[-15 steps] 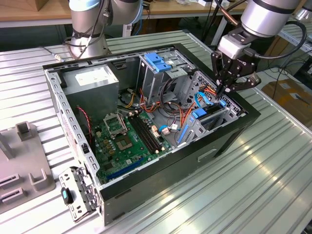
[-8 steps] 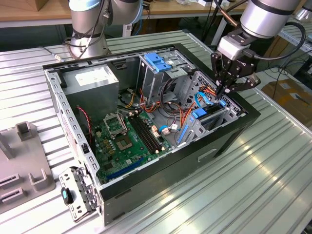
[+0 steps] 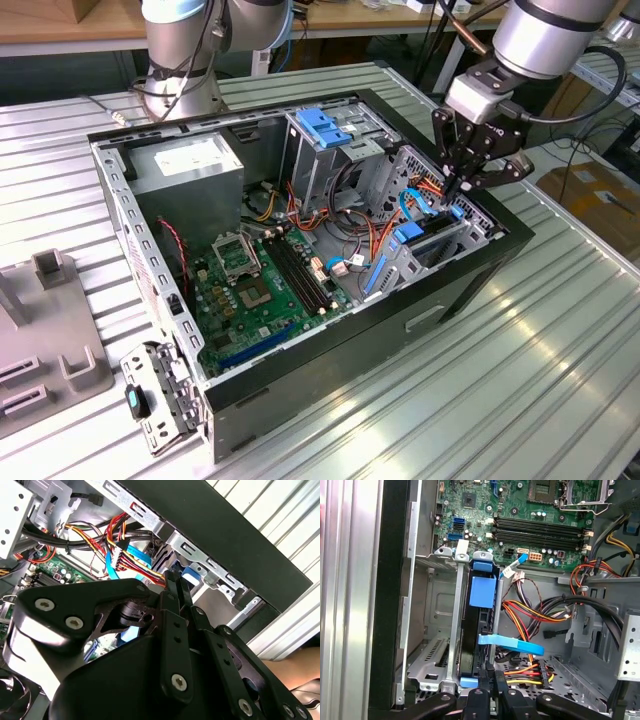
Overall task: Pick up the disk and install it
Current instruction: 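Insert the second disk wire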
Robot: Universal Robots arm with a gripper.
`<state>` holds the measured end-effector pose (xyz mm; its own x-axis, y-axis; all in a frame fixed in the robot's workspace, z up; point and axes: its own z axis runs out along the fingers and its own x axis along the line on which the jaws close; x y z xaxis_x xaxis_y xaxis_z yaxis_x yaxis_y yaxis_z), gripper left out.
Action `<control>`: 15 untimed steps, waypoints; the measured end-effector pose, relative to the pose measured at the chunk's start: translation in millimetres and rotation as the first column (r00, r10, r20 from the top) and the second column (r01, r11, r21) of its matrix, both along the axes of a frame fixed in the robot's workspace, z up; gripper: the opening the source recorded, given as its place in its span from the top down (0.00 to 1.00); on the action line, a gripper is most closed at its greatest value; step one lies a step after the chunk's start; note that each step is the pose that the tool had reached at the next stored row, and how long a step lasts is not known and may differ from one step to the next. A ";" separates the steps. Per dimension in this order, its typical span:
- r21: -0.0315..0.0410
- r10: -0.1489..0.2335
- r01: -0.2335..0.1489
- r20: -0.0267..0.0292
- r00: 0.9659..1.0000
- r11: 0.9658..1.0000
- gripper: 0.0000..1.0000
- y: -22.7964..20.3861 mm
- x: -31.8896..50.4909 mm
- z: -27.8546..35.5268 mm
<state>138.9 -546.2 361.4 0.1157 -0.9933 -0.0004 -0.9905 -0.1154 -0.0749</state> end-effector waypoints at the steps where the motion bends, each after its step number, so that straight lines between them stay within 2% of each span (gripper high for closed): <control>1: 0.000 0.000 0.000 0.000 1.000 1.000 0.84 0.0 -0.5 -0.1; 6: 0.001 0.000 0.000 0.000 1.000 1.000 0.84 0.0 -5.4 -1.7; 11: 0.008 0.000 0.000 0.000 1.000 1.000 0.84 -0.5 -6.6 -4.7; 15: 0.008 -0.020 0.020 0.000 1.000 1.000 0.84 -1.1 -6.7 -6.7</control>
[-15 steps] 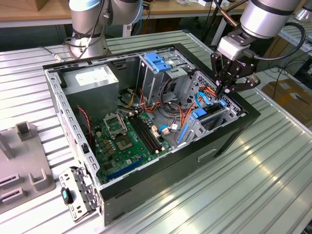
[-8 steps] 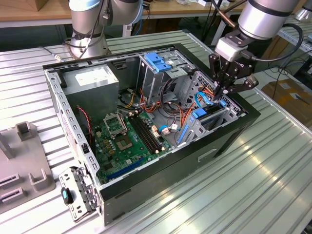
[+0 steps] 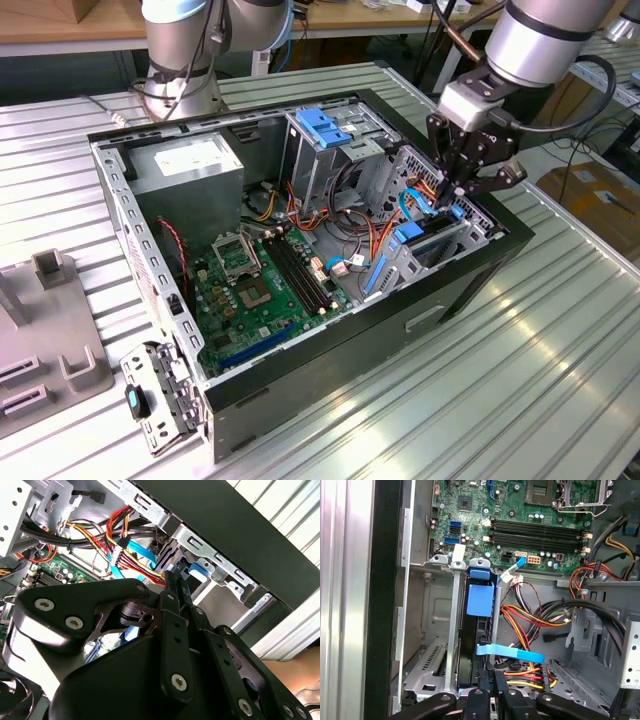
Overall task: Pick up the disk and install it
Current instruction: 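Insert the second disk wire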
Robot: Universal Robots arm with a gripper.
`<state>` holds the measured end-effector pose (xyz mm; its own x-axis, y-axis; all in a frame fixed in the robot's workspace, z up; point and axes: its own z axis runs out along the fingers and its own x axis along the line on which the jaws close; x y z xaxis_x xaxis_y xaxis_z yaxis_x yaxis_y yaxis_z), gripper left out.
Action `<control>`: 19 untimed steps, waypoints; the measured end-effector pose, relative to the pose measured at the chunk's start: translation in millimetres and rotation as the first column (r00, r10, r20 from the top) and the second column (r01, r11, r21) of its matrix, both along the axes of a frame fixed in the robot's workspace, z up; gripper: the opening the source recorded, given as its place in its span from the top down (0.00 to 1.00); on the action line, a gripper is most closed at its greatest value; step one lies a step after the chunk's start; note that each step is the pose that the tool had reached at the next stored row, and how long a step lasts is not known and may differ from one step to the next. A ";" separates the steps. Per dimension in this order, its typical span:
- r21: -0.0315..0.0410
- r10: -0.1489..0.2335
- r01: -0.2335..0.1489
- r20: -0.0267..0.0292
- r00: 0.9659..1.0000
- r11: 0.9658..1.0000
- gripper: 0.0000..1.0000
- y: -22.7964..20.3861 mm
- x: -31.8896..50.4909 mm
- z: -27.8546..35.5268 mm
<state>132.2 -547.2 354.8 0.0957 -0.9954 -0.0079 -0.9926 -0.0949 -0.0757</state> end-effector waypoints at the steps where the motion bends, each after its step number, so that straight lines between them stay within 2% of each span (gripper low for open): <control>1: 0.000 -0.004 0.004 0.000 1.000 1.000 0.84 -0.1 0.0 -0.3; 6: 0.000 -0.046 0.046 0.000 0.999 0.999 0.84 -0.3 -0.5 -2.0; 10: 0.003 -0.050 0.050 0.000 0.999 0.999 0.84 -1.5 -1.1 -2.2; 14: 0.014 -0.051 0.051 -0.001 0.999 0.999 0.84 -4.7 -1.4 -2.2; 16: 0.023 -0.051 0.051 -0.001 0.999 0.998 0.84 -5.3 -1.9 -2.1; 17: 0.030 -0.051 0.051 -0.001 0.999 0.998 0.84 -5.7 -2.2 -2.2; 19: 0.035 -0.052 0.052 -0.002 0.999 0.998 0.84 -7.5 -2.3 -2.1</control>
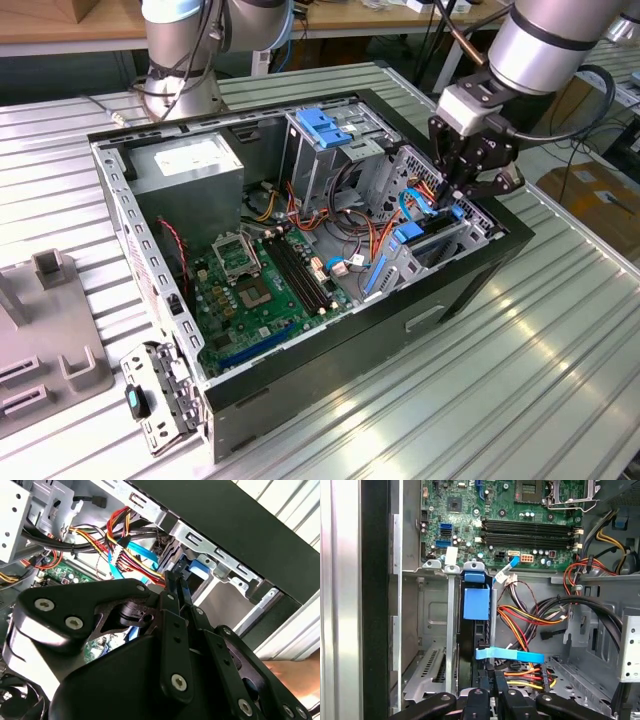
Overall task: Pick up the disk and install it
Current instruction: 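Insert the second disk wire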
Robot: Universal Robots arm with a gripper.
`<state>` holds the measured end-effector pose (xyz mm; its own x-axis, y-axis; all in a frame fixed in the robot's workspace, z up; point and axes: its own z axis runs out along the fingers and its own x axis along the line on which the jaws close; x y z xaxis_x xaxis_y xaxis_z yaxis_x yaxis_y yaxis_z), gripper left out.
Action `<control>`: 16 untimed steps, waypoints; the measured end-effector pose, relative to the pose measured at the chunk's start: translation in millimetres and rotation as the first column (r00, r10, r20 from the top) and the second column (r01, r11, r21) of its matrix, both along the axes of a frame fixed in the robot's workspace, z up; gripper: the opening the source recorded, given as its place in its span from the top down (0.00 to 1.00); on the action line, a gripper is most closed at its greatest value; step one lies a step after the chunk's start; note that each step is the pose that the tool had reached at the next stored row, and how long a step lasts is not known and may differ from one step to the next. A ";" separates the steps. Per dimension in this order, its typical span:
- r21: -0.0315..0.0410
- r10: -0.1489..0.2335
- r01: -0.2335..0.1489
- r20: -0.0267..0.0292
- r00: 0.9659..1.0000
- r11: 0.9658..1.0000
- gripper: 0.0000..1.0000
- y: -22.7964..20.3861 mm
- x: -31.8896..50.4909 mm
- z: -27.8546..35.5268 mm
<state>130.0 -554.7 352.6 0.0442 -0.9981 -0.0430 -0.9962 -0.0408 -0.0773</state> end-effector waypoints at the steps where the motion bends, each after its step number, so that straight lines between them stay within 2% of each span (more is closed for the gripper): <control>1: 0.003 -0.001 0.001 0.000 1.000 1.000 0.84 -2.5 -0.1 0.0; 2: 0.006 -0.001 0.001 0.000 1.000 1.000 0.84 -5.3 -0.1 -0.1; 3: 0.007 -0.001 0.001 0.000 1.000 1.000 0.84 -6.3 -0.1 -0.1; 16: 0.008 -0.009 0.009 0.000 1.000 1.000 0.84 -7.7 -1.9 -0.9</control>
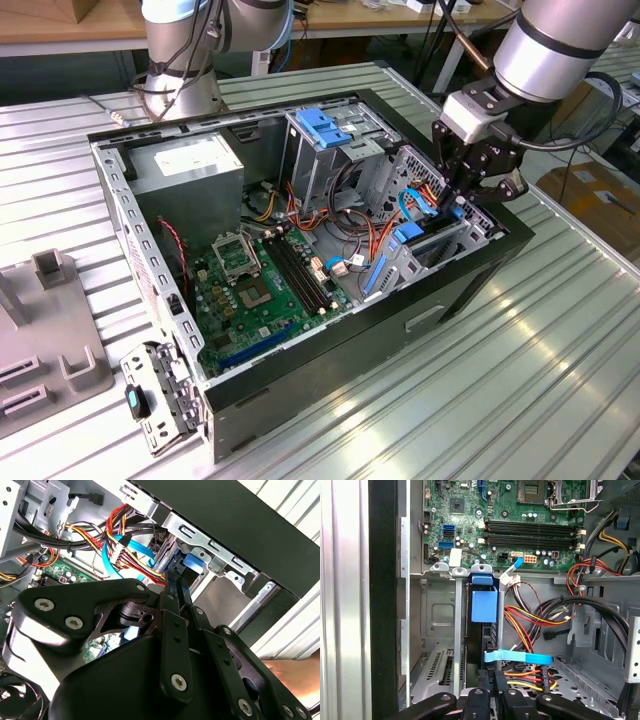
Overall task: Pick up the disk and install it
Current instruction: 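Insert the second disk wire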
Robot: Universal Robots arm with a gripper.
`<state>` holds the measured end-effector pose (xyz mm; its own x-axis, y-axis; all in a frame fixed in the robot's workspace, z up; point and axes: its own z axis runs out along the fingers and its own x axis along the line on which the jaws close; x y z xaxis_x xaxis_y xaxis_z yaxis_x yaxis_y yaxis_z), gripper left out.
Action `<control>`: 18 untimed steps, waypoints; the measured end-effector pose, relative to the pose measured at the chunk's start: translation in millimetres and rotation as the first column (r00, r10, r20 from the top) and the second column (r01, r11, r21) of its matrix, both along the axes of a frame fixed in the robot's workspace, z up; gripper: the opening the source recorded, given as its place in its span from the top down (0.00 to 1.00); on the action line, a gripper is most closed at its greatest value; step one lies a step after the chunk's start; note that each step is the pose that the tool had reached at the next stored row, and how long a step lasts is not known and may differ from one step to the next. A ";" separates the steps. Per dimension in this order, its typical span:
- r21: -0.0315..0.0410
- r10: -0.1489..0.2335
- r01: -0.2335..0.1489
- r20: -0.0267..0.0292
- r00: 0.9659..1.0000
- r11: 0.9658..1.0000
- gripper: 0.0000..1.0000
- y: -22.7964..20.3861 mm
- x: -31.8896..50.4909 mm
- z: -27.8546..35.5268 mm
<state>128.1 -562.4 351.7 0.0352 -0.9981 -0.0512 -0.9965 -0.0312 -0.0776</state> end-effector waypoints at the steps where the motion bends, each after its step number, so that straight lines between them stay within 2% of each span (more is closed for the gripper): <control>1: 0.000 0.000 0.000 0.000 1.000 1.000 0.84 0.0 0.0 0.0; 10: 0.001 0.000 0.000 0.000 1.000 1.000 0.84 0.0 -1.0 -0.5; 13: 0.010 0.000 0.000 0.000 1.000 1.000 0.84 -0.2 -1.1 -2.7; 18: 0.011 0.000 0.000 0.000 1.000 1.000 0.84 -0.2 -1.1 -3.1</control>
